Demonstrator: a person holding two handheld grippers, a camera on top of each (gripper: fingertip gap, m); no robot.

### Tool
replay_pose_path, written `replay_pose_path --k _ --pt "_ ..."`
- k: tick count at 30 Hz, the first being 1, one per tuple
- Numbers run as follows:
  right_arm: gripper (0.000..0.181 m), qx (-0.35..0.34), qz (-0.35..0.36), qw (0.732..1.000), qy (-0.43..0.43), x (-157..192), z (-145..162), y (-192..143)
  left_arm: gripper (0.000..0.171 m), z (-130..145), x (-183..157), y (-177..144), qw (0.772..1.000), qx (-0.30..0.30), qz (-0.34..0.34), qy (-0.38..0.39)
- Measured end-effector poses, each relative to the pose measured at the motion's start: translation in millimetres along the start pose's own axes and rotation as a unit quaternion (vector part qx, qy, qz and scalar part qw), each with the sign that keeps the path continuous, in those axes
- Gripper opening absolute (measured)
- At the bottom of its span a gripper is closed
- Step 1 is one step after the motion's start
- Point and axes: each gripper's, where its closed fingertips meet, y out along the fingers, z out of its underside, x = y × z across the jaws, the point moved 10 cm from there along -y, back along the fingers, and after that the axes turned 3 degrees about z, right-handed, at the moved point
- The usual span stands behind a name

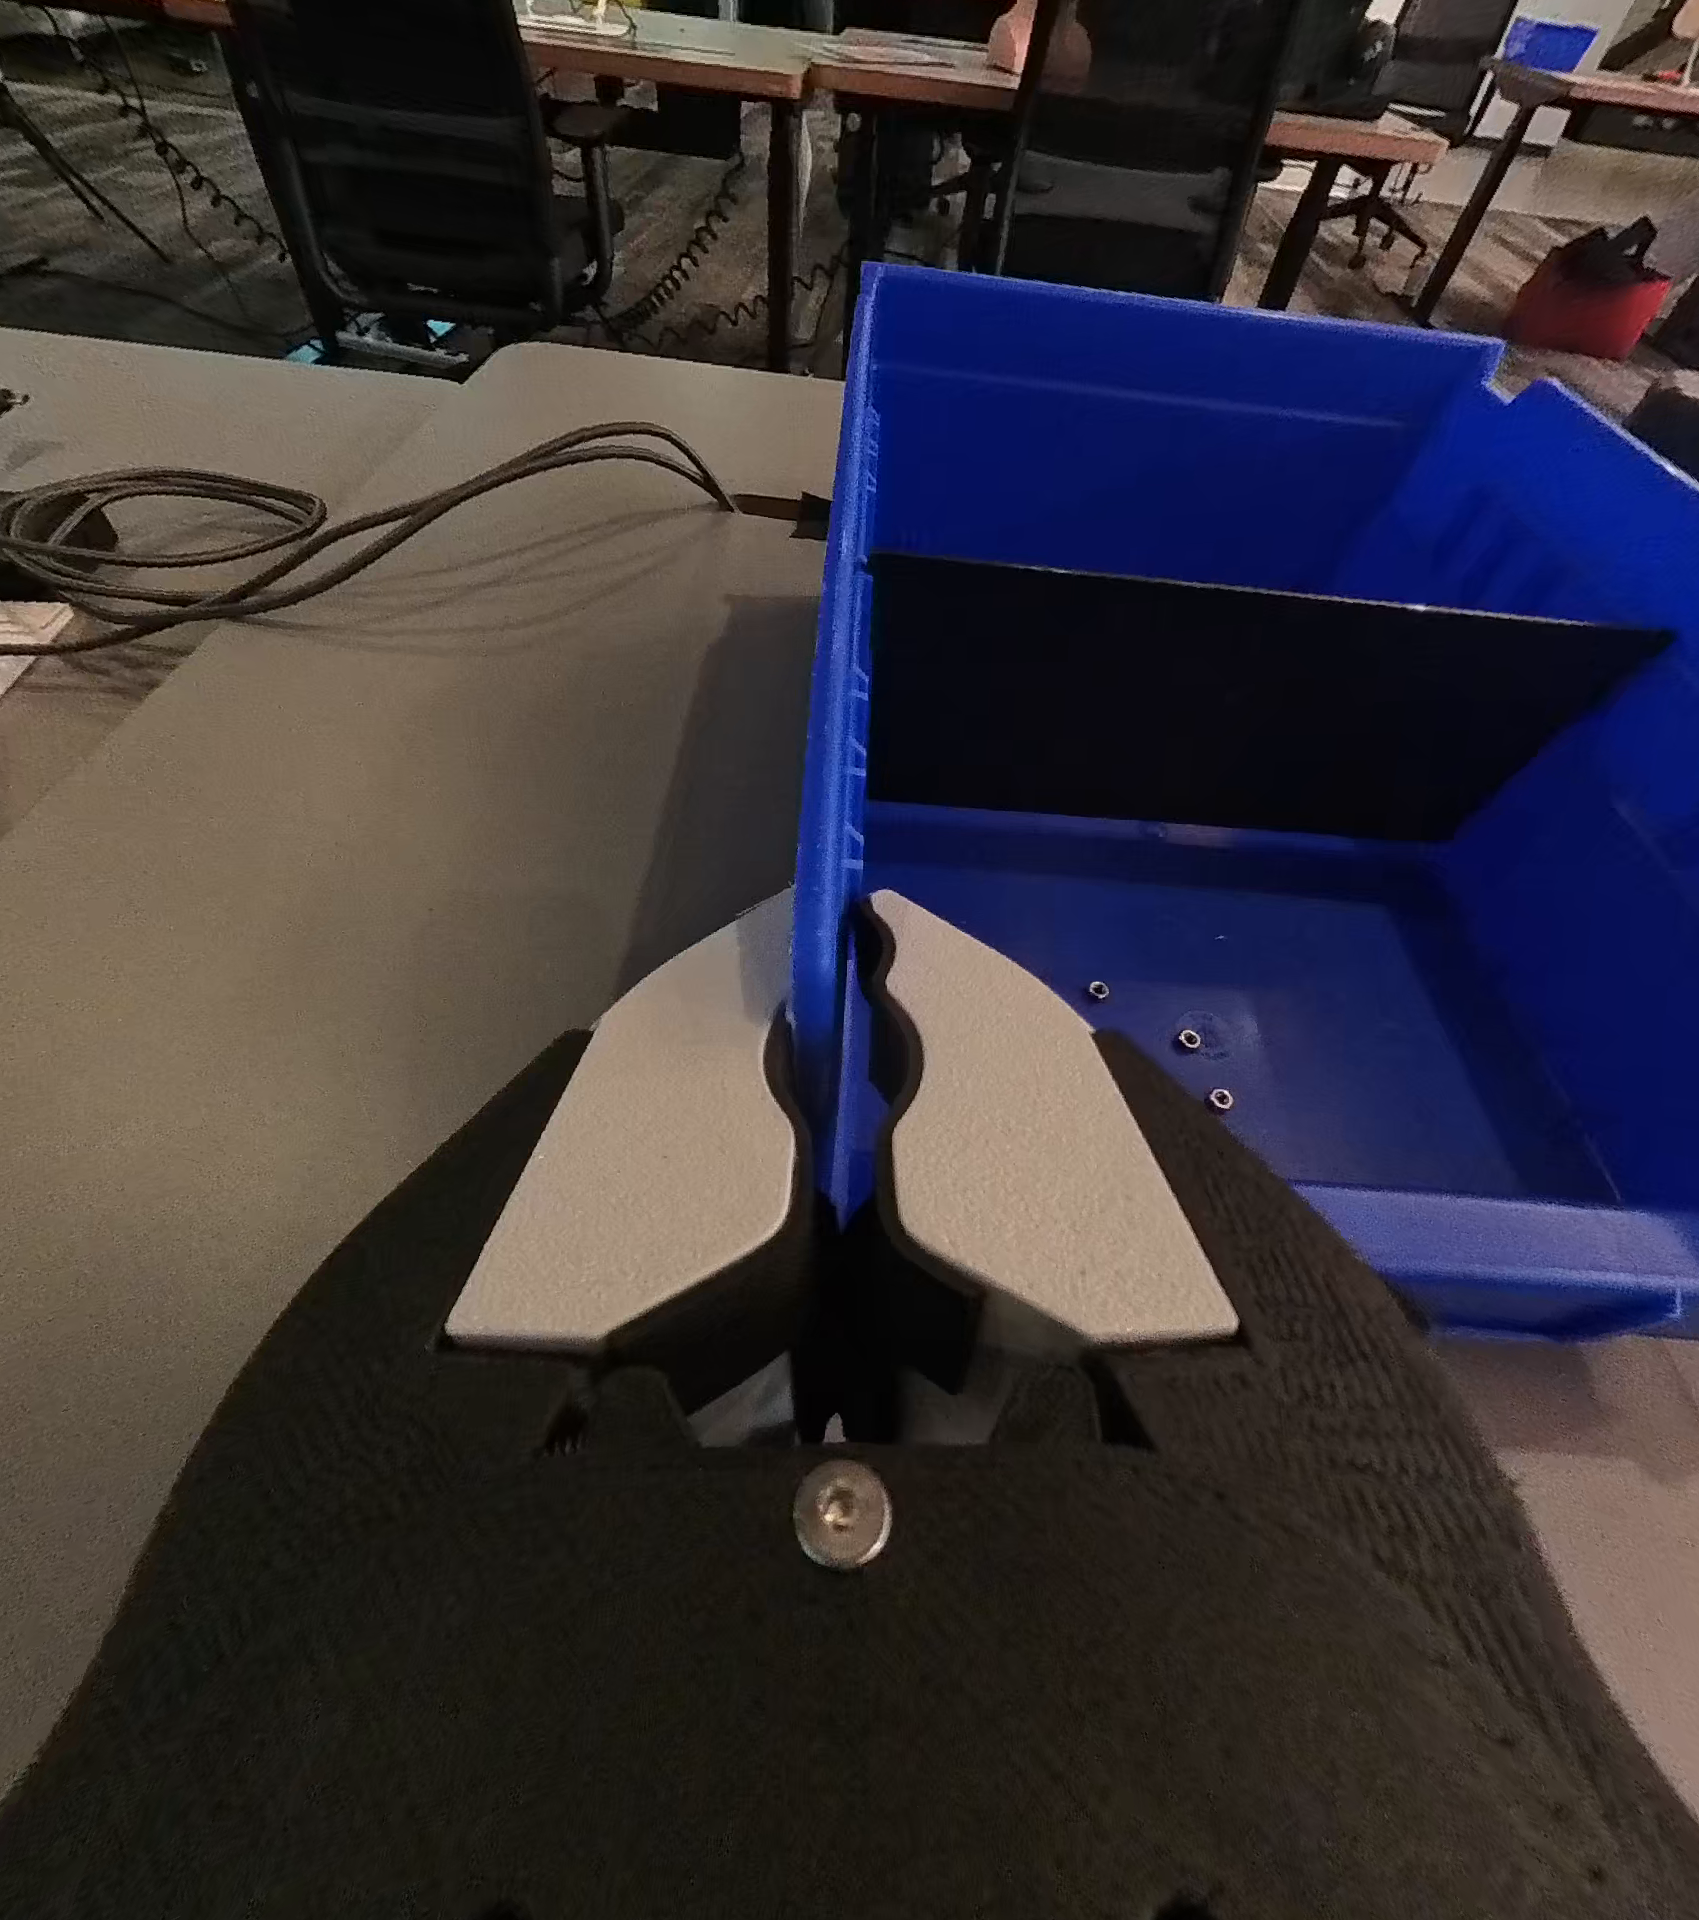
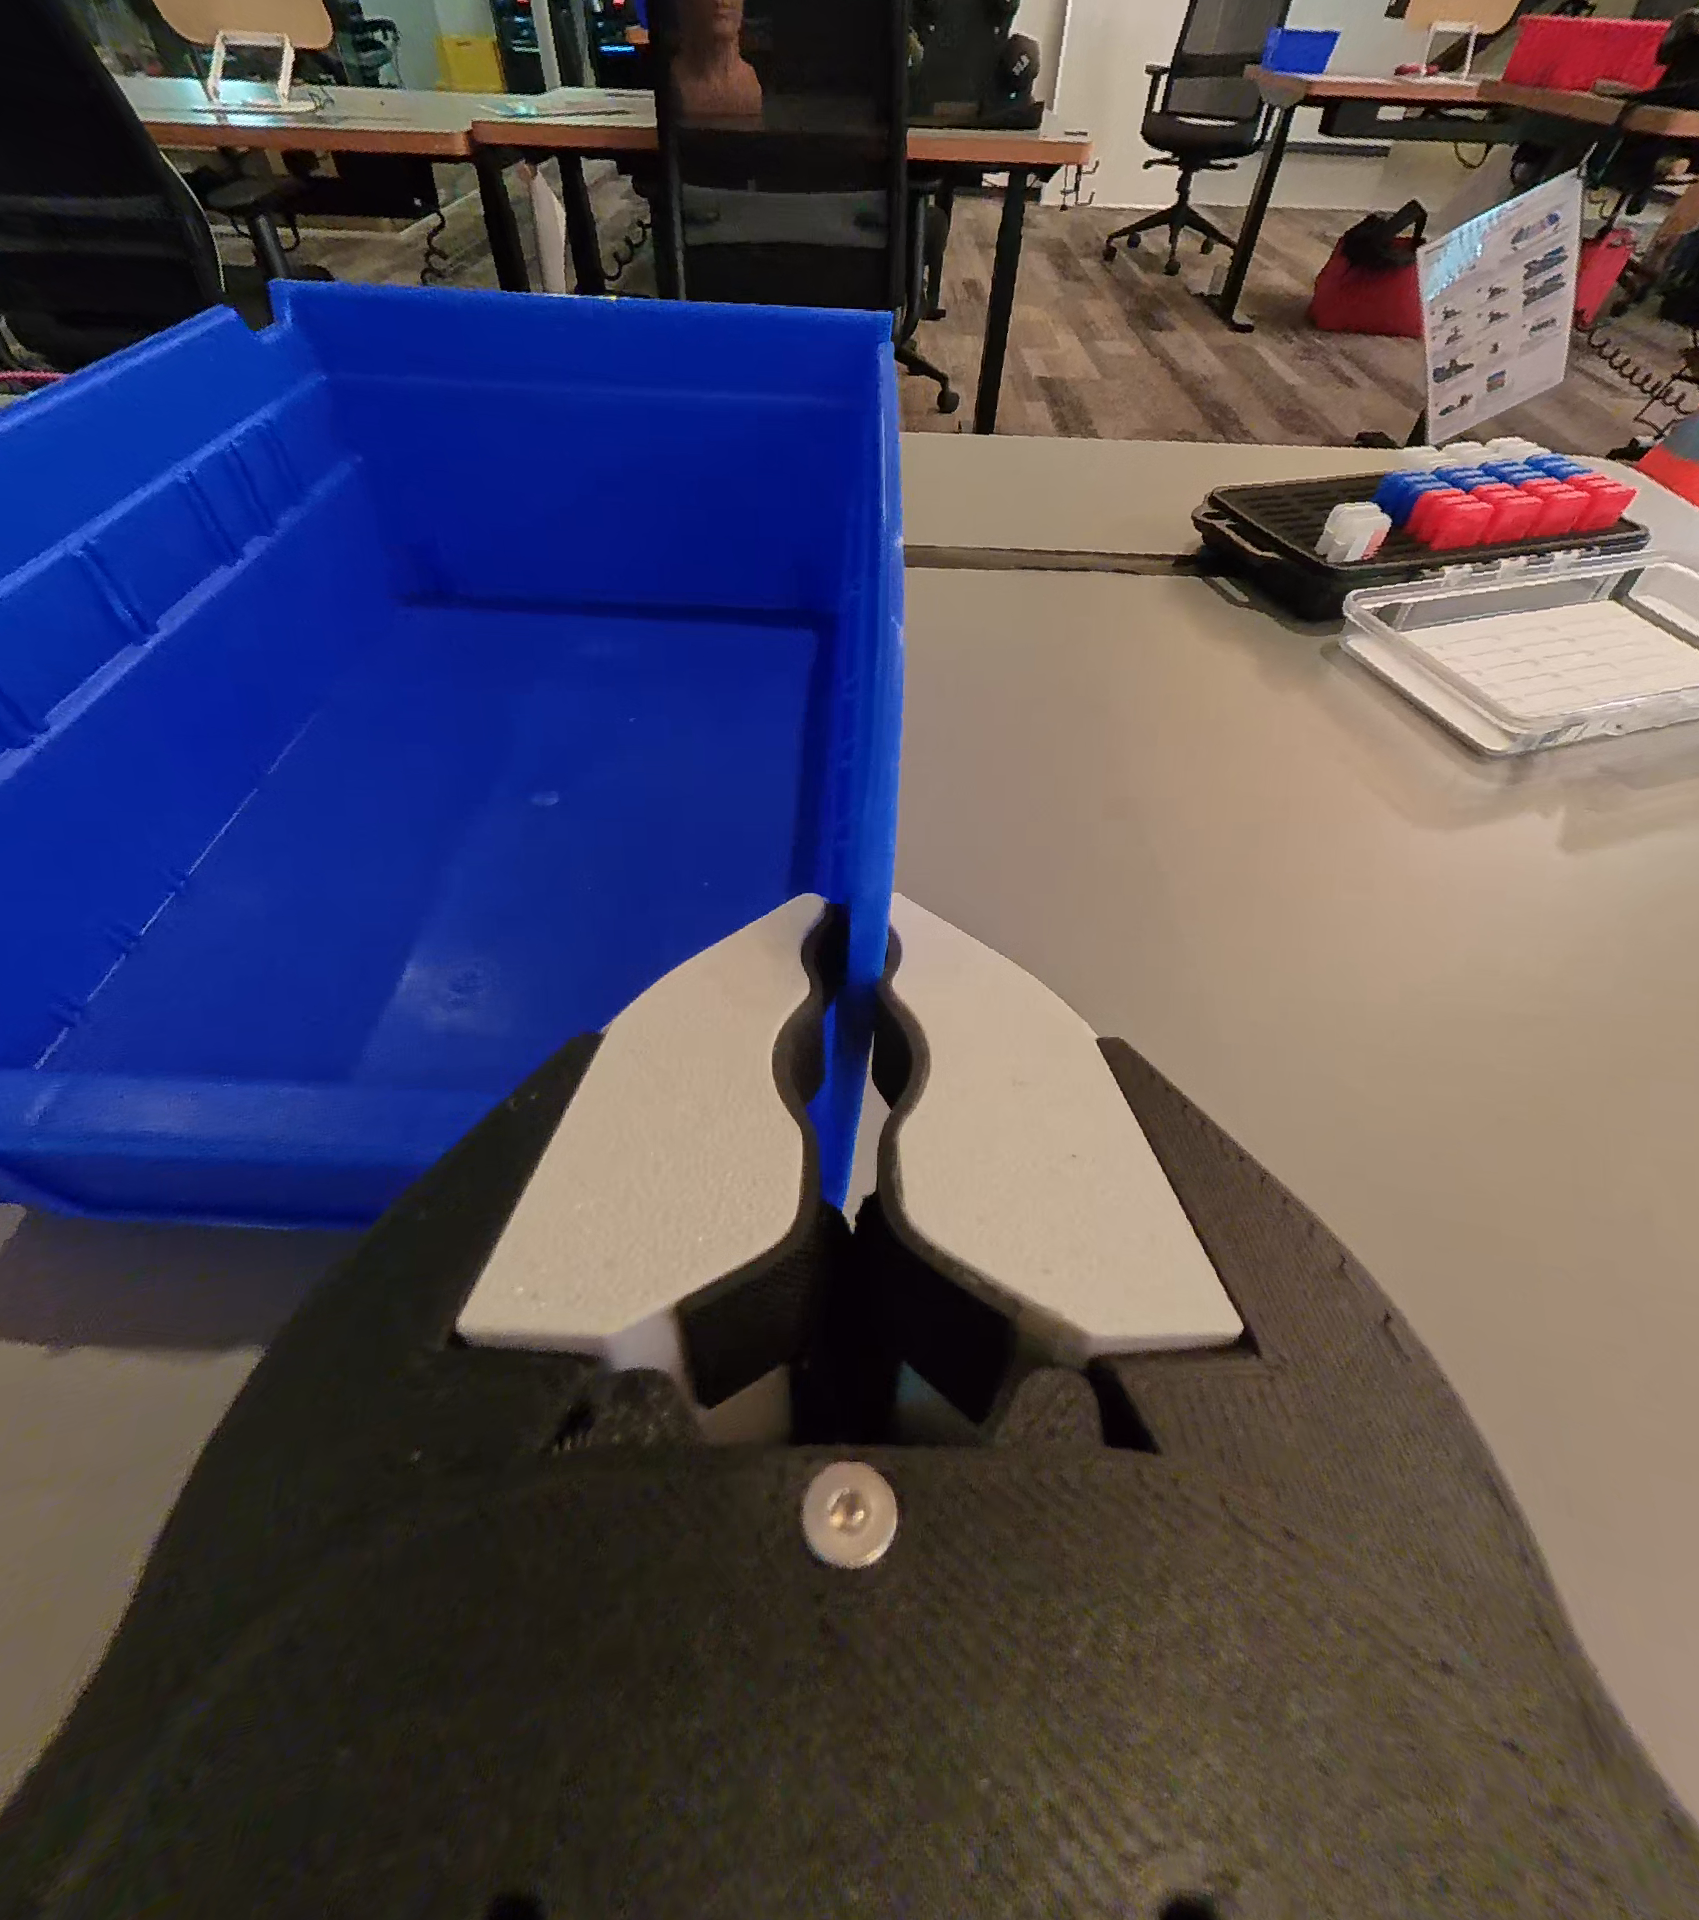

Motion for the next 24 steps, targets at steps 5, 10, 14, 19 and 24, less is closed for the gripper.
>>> replay_pose_path --k 5,10,14,19,24 --pt "0.004 0.0 -0.004 1.0 -0.018 -2 0 0 0.004 -1 7 4 1.0 0.0 0.025 0.015" --pt "0.004 -0.006 -0.002 1.0 -0.022 -3 1 1 0.004 -3 12 5 0.999 0.002 0.033 0.021" --pt "0.005 -0.012 -0.005 1.0 -0.025 -4 2 1 0.005 -1 12 5 0.999 -0.005 0.031 0.023" --pt "0.012 -0.003 -0.011 0.999 -0.035 -3 4 2 0.021 1 13 9 0.999 0.009 0.047 0.009" --pt "0.06 -0.031 0.001 0.999 -0.035 -3 2 0 0.046 -1 11 7 0.999 -0.007 0.04 0.008"
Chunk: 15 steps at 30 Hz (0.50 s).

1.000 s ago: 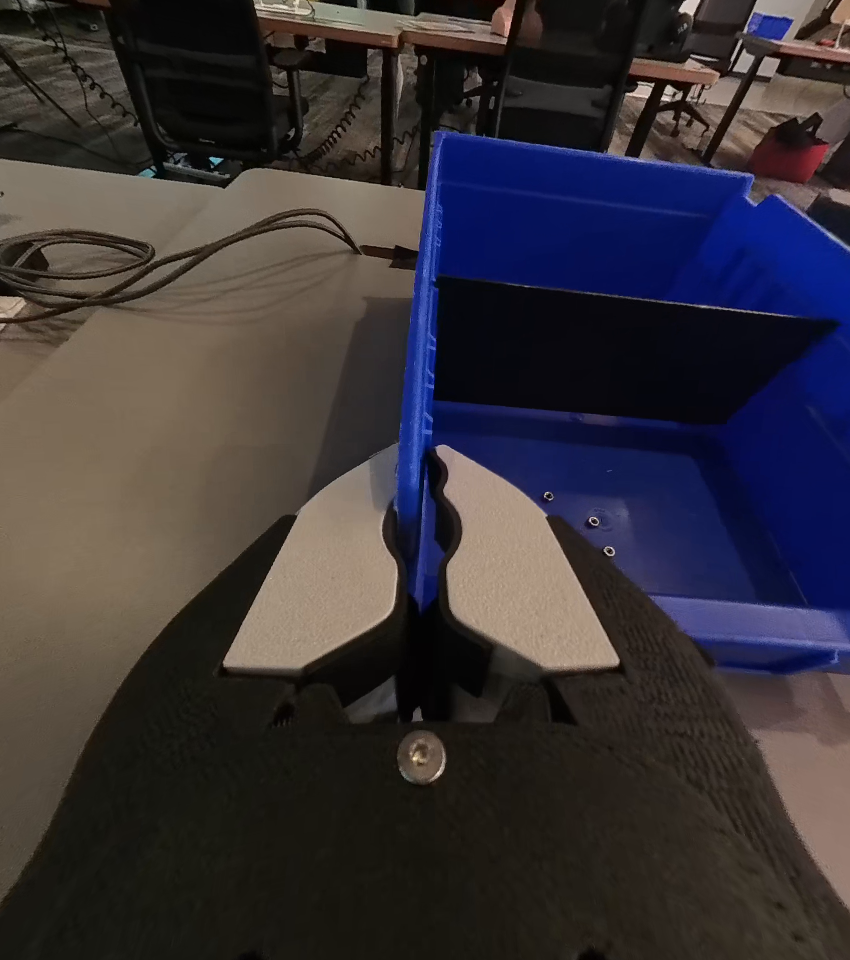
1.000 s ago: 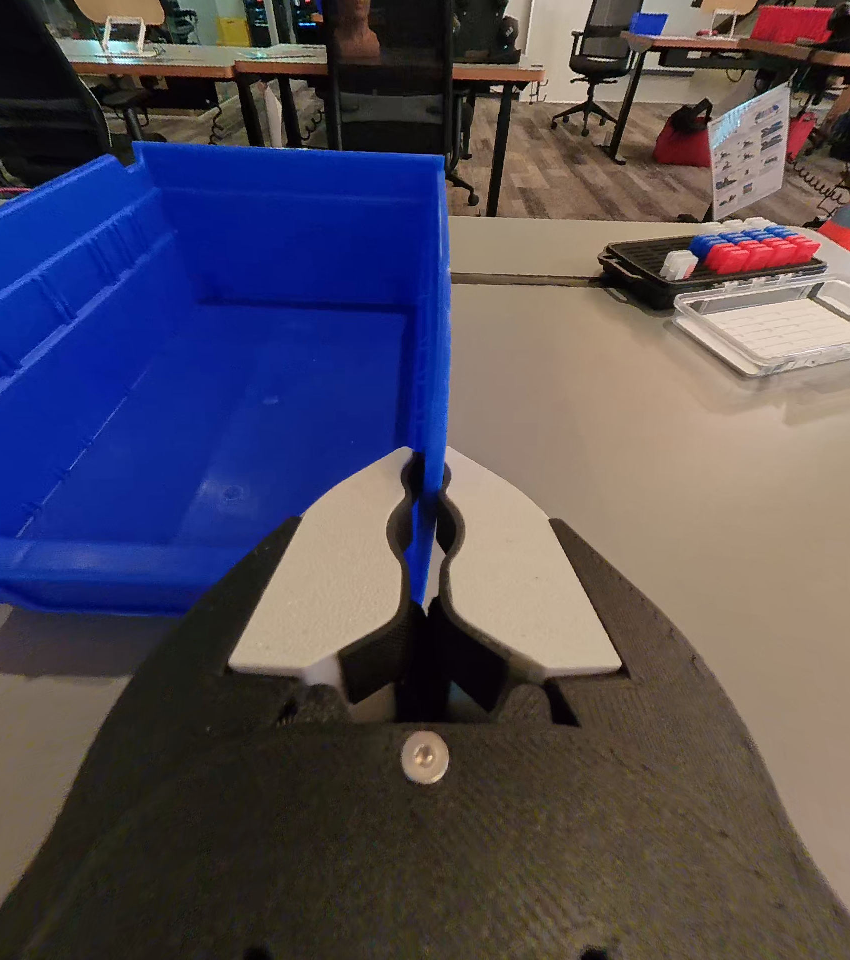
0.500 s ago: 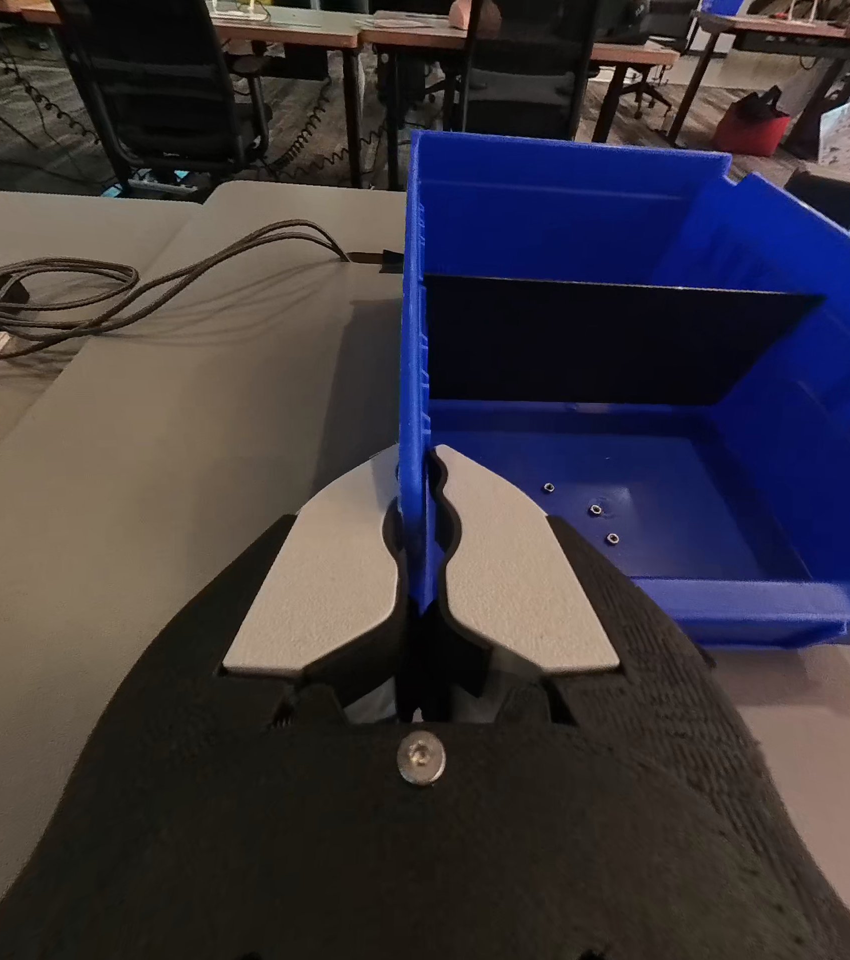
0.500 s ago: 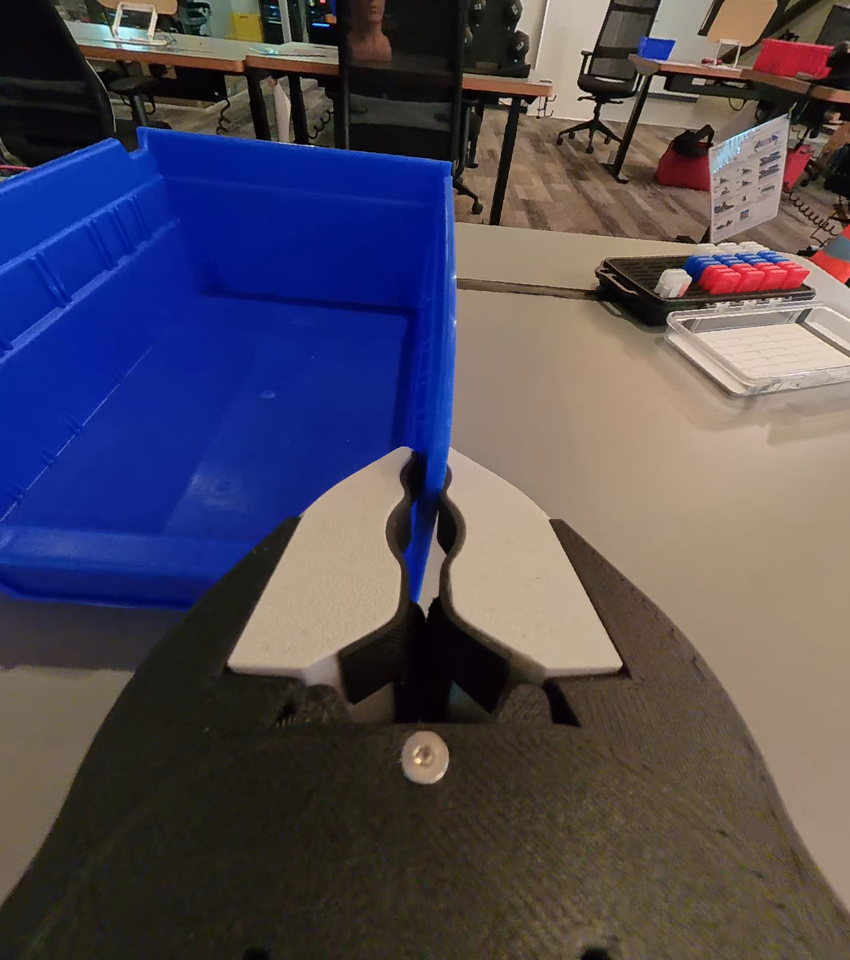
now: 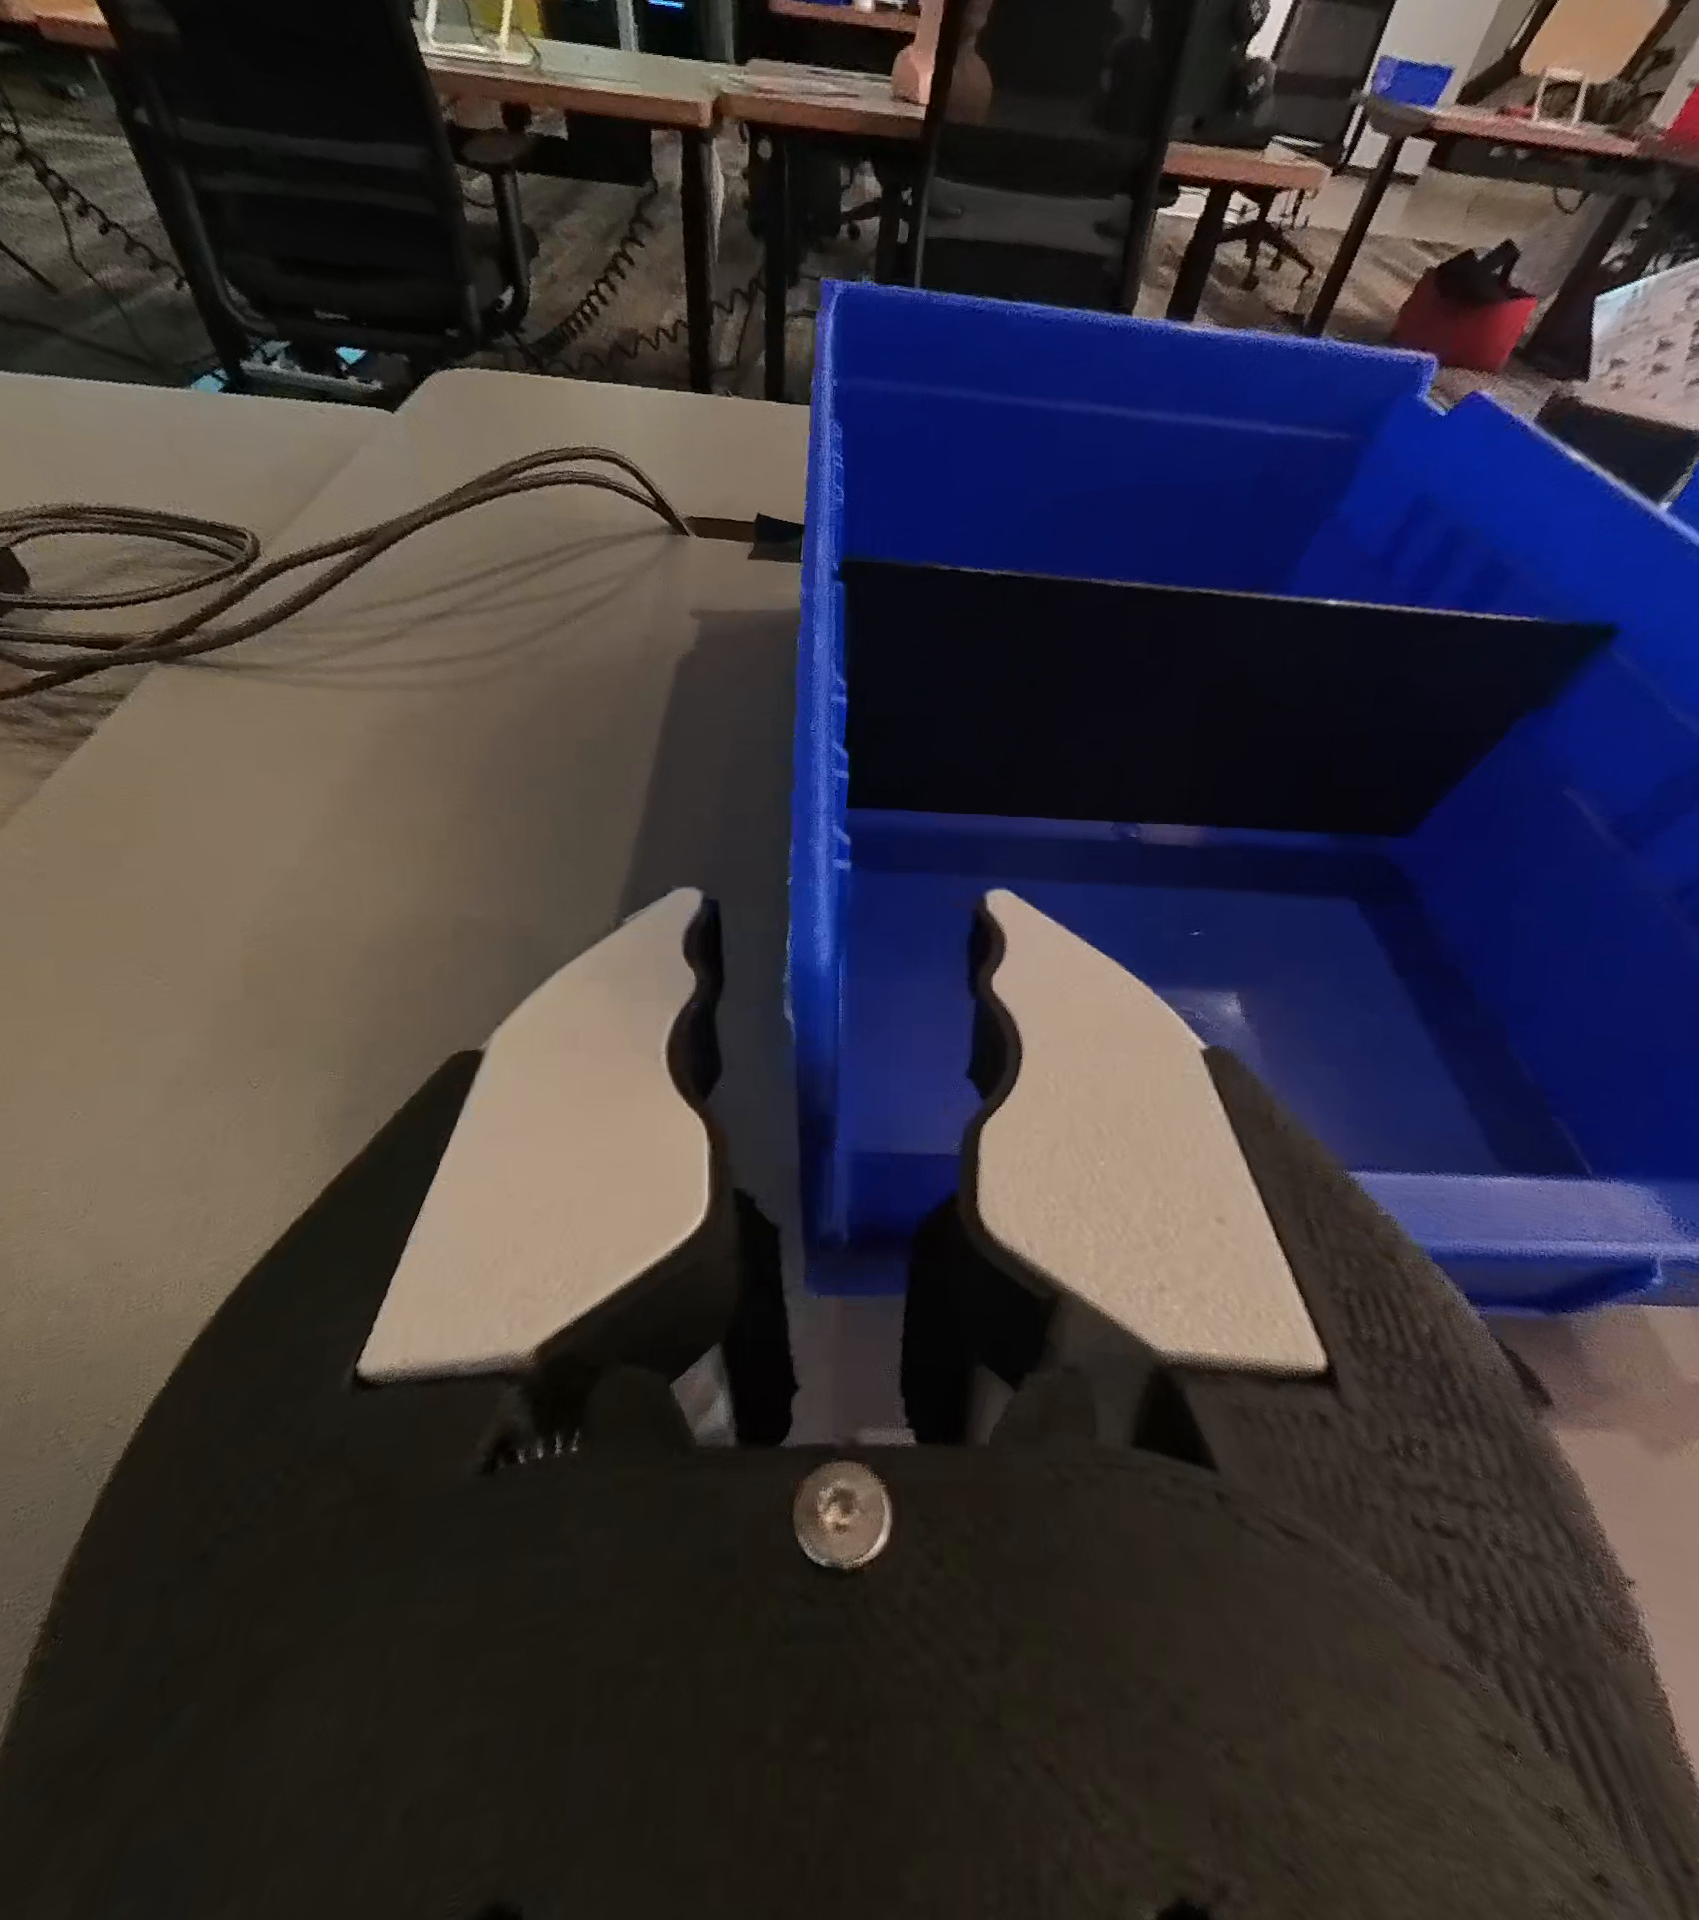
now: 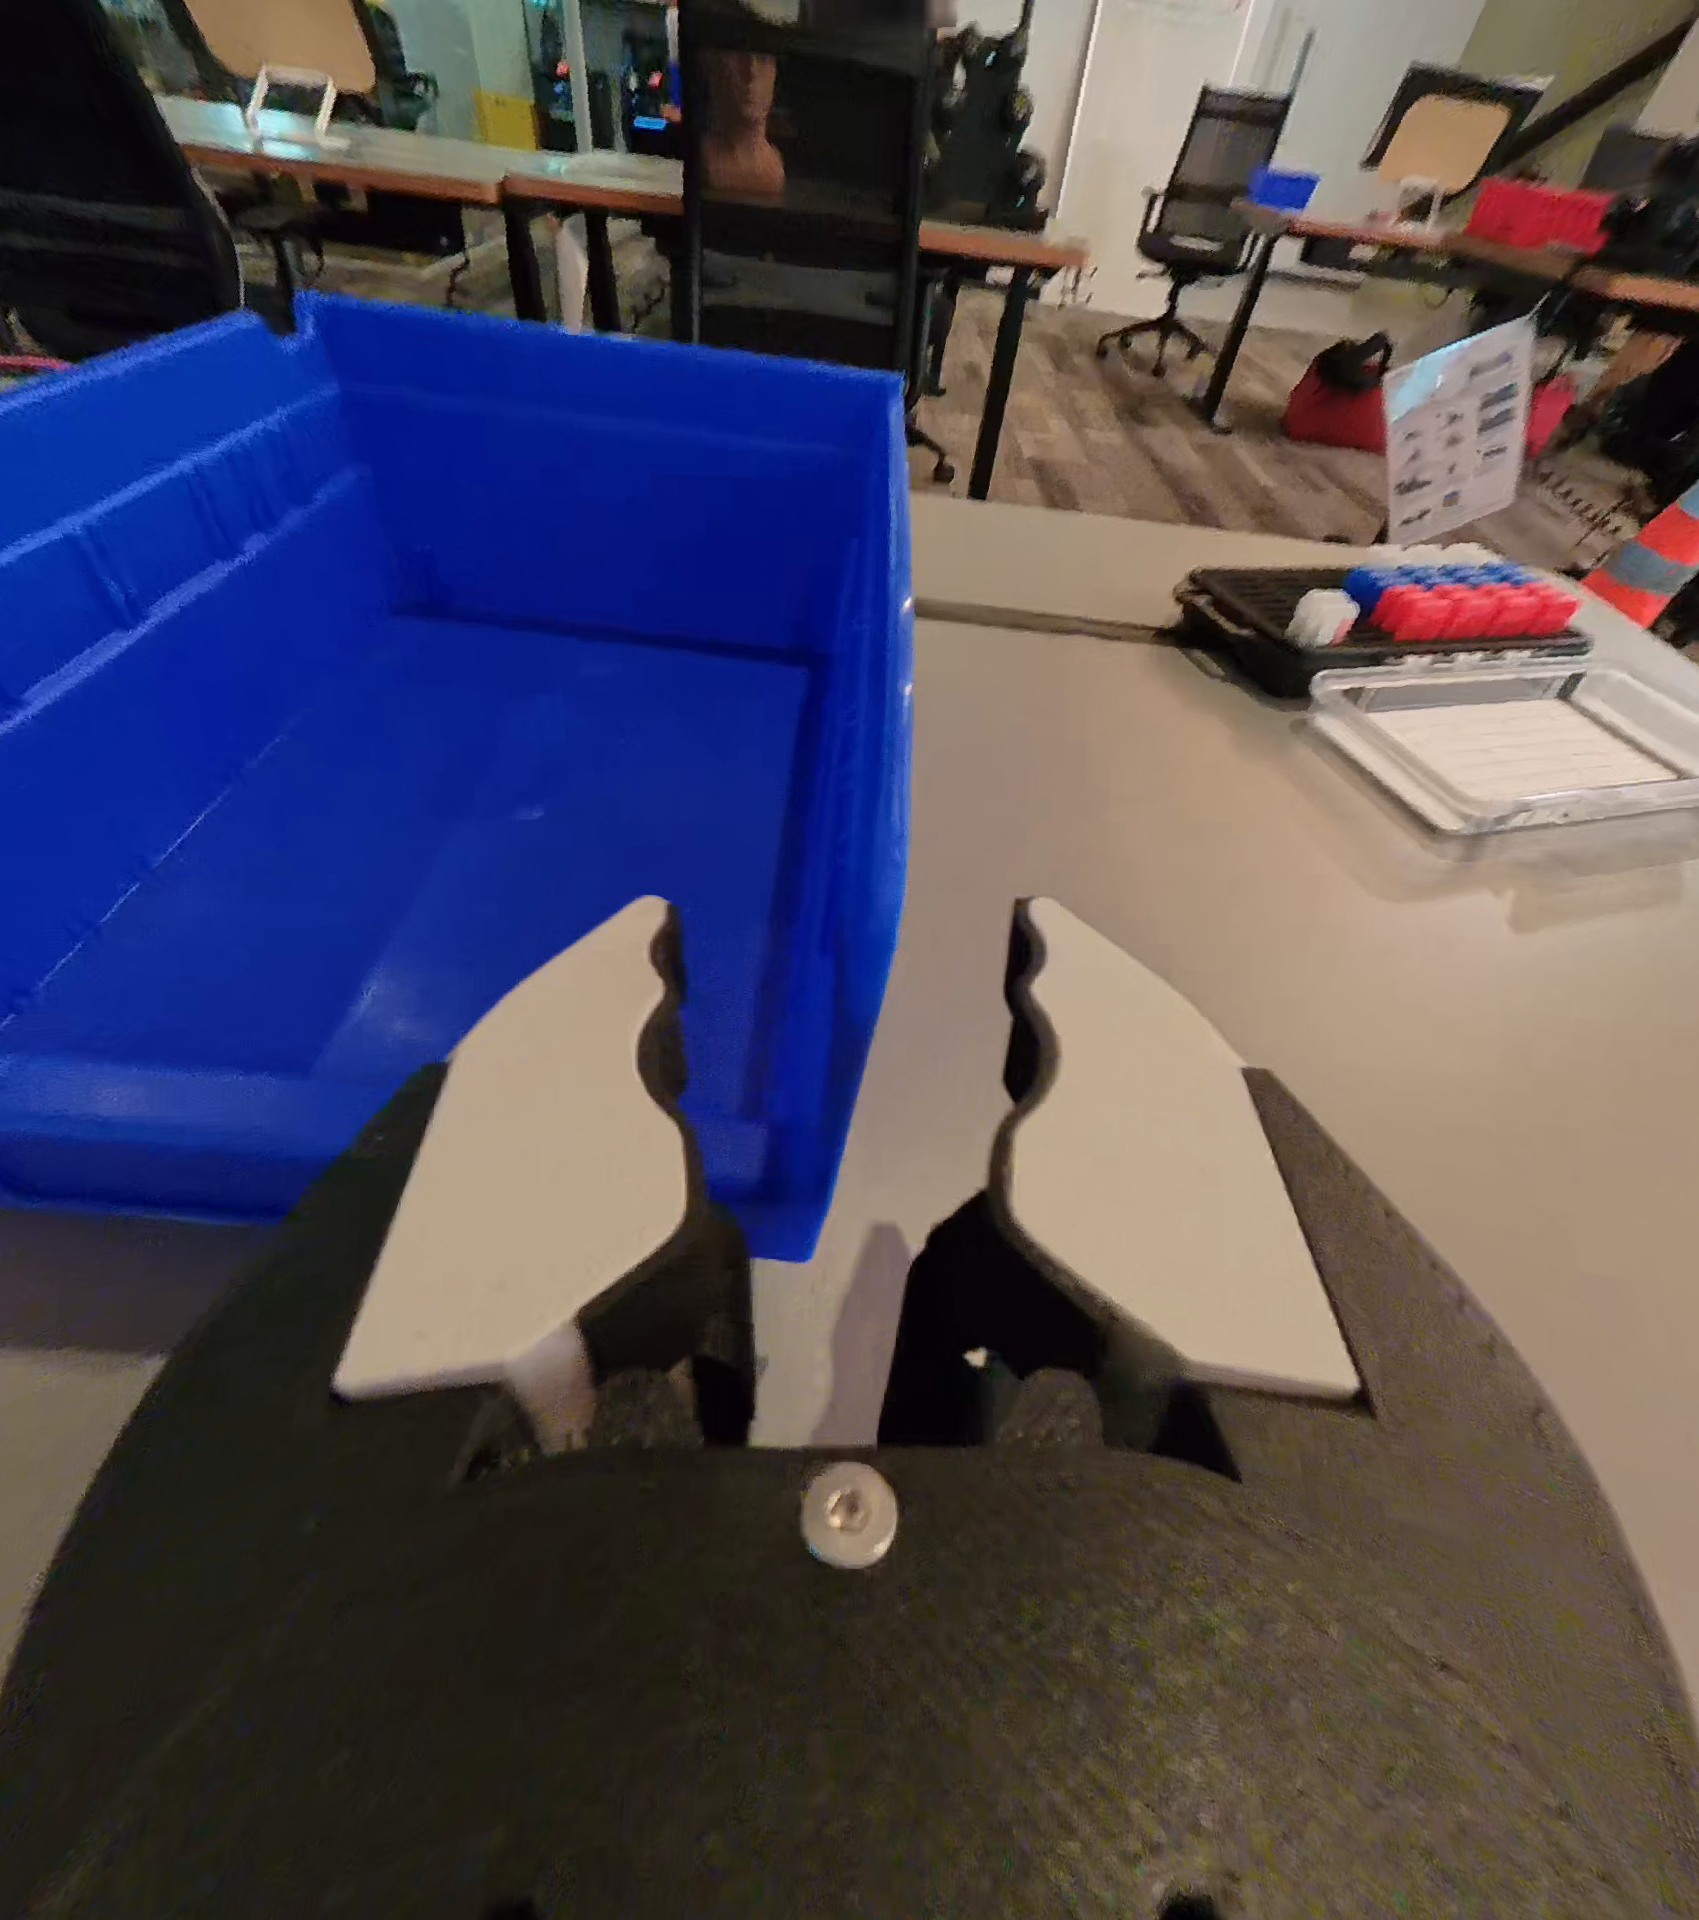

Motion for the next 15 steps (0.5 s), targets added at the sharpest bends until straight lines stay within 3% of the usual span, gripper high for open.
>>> replay_pose_path --k 8,15 --pt "0.07 -0.042 0.033 0.999 -0.006 -17 -19 -18 0.058 -9 5 -19 1.0 -0.011 -0.013 -0.005" --pt "0.071 -0.126 0.043 0.991 -0.02 -12 -46 -87 0.063 -7 5 -75 0.999 -0.027 -0.022 0.016"
